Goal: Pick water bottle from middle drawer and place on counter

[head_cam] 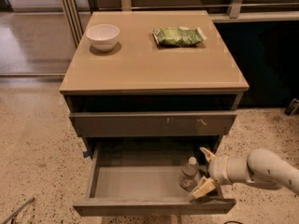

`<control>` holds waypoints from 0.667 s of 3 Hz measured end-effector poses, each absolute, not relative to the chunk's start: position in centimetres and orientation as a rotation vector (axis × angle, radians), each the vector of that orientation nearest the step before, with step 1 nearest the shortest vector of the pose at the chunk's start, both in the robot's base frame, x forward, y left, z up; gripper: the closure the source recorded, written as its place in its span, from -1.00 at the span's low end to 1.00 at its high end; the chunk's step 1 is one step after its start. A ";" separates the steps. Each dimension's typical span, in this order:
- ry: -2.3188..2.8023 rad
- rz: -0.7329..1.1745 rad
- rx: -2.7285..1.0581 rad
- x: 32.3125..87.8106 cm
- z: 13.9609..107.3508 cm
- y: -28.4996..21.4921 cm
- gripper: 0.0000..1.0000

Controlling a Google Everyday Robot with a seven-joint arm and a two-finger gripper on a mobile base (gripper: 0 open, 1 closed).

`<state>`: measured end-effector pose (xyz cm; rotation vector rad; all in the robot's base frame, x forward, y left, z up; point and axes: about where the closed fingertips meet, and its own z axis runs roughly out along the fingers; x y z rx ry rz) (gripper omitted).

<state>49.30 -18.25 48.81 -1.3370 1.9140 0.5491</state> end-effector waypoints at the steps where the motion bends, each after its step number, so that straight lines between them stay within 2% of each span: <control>1: 1.888 0.570 -1.343 50.1 47.6 -17.1 -1.00; 2: 1.872 0.584 -1.344 50.6 46.9 -16.3 -1.00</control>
Offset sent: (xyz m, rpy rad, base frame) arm 0.0206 0.0243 -0.0272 0.0463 -0.0200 0.0333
